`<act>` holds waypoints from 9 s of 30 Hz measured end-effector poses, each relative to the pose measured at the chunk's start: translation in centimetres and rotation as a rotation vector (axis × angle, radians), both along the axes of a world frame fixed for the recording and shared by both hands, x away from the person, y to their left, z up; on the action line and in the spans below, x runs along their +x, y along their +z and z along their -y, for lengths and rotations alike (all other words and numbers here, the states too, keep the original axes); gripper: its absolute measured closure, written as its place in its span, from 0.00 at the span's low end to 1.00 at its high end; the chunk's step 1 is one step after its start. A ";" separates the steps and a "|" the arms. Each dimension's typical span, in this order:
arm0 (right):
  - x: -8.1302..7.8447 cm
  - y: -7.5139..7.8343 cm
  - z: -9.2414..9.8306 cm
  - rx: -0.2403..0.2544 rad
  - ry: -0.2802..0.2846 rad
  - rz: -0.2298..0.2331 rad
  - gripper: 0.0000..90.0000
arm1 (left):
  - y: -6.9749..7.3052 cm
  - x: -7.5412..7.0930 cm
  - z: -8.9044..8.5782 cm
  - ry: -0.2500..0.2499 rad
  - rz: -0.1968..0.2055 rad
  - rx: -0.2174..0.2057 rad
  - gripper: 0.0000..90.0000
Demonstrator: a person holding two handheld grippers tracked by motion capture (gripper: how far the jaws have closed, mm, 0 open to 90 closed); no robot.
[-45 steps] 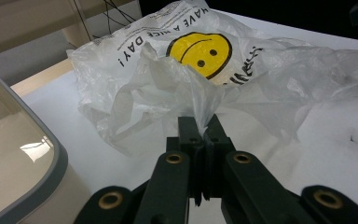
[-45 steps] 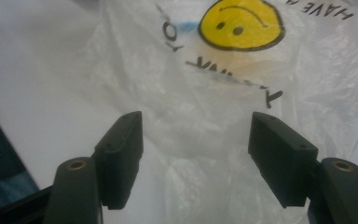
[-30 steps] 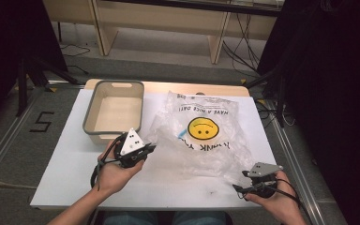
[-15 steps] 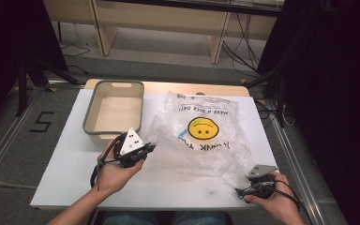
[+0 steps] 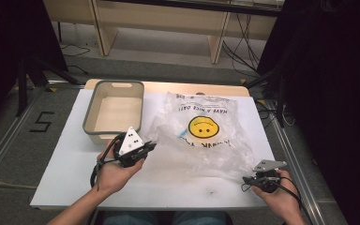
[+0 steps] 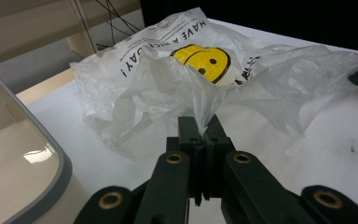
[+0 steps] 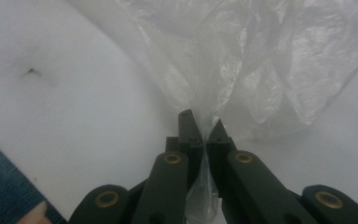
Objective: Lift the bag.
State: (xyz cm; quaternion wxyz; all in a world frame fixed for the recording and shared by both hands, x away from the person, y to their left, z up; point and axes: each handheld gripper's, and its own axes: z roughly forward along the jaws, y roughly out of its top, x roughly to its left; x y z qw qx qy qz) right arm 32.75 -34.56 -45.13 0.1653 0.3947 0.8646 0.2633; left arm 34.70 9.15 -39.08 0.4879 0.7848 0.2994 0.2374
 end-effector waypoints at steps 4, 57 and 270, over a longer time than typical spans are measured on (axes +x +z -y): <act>0.1 1.0 0.7 0.019 -0.054 0.067 1.00 | 0.5 0.0 0.0 0.004 0.018 -0.013 0.99; 0.5 8.8 0.8 0.168 -0.254 0.577 1.00 | 4.5 0.6 -0.9 0.068 0.177 -0.164 0.99; 10.7 6.1 -3.1 0.194 -0.331 0.474 0.81 | 0.1 12.6 1.4 0.321 0.028 -0.051 0.47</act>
